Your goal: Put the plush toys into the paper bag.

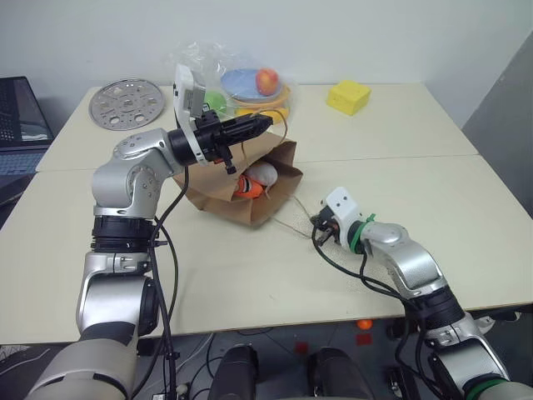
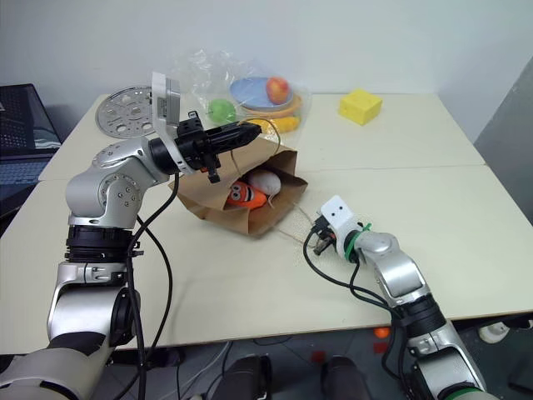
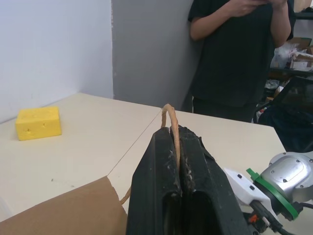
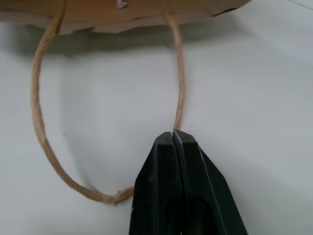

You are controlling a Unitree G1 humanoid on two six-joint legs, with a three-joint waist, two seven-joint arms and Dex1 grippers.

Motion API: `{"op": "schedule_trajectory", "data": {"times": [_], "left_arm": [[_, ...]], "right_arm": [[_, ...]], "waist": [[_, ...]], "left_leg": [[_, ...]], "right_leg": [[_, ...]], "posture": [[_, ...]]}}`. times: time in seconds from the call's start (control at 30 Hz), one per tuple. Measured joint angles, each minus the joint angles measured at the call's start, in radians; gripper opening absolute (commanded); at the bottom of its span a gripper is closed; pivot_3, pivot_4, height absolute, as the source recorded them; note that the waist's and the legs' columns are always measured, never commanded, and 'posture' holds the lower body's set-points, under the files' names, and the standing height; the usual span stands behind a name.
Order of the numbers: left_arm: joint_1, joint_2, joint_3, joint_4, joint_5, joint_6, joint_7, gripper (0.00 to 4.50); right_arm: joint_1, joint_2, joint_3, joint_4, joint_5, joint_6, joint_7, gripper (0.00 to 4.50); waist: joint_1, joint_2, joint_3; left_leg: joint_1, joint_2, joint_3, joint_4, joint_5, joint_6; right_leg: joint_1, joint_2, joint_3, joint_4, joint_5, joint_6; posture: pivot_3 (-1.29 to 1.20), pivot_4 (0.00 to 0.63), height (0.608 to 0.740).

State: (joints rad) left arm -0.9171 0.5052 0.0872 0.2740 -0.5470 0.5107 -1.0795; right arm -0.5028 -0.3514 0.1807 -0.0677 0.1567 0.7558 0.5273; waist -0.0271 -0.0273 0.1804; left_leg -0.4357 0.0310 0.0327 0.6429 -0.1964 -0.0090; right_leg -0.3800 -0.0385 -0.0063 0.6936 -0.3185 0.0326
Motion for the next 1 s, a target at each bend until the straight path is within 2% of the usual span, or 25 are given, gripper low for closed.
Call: {"op": "schedule_trajectory", "data": {"times": [0.23,0.3,0.4,0.5,0.63,0.87,1.0], "left_arm": [[-0.007,-0.004,0.000,0.009,0.000,0.000,0.002,0.00],[-0.015,-0.006,0.000,0.014,0.000,0.000,0.006,0.00],[-0.021,-0.008,0.001,0.016,0.000,-0.006,0.008,0.00],[-0.021,-0.012,0.001,0.018,0.000,-0.016,0.008,0.00],[-0.019,-0.016,0.001,0.016,-0.001,-0.016,0.008,0.00],[-0.006,-0.013,0.002,0.003,-0.003,-0.008,0.010,0.00],[0.001,-0.014,0.003,-0.010,-0.004,0.007,0.020,0.00]], "right_arm": [[-0.127,-0.057,-0.245,-0.257,0.218,0.297,0.016,0.02],[-0.162,-0.062,-0.282,-0.300,0.269,0.377,0.011,0.02],[-0.168,-0.080,-0.265,-0.322,0.290,0.411,-0.002,0.02],[-0.081,-0.118,-0.129,-0.320,0.220,0.308,-0.002,0.60],[0.016,-0.118,0.027,-0.323,0.176,0.199,0.026,1.96],[0.058,-0.091,0.109,-0.289,0.113,0.071,0.023,4.40],[0.057,-0.059,0.172,-0.186,0.049,0.002,0.015,4.46]], "waist": [[0.001,0.000,0.000],[0.001,0.000,0.000],[0.001,0.000,0.000],[0.001,0.000,0.000],[0.001,0.000,0.000],[0.000,0.000,0.000],[0.000,0.000,0.000]], "left_leg": [[0.000,0.001,-0.001,0.000,0.000,0.000],[0.000,0.001,-0.001,-0.001,0.000,0.000],[0.000,0.000,0.000,-0.001,0.000,0.000],[0.000,0.000,0.000,-0.001,0.000,0.000],[-0.002,0.000,0.000,-0.001,0.000,0.000],[-0.002,0.000,-0.001,0.000,0.000,0.000],[-0.002,0.000,-0.001,0.000,0.000,0.000]], "right_leg": [[0.000,0.000,-0.001,0.000,0.000,0.000],[0.000,0.000,-0.001,0.000,0.000,0.000],[0.000,0.000,0.000,-0.001,0.000,0.000],[0.000,0.000,0.000,-0.003,0.000,0.000],[-0.001,0.000,0.000,-0.004,0.000,0.000],[0.000,0.000,-0.001,-0.002,0.000,0.000],[0.000,0.000,-0.001,-0.002,0.000,0.000]], "posture": [[0.00,0.150,0.740],[0.00,0.150,0.740],[0.00,0.150,0.740],[0.00,0.150,0.740],[0.00,0.150,0.740],[0.00,0.150,0.740],[0.00,0.150,0.740]]}}
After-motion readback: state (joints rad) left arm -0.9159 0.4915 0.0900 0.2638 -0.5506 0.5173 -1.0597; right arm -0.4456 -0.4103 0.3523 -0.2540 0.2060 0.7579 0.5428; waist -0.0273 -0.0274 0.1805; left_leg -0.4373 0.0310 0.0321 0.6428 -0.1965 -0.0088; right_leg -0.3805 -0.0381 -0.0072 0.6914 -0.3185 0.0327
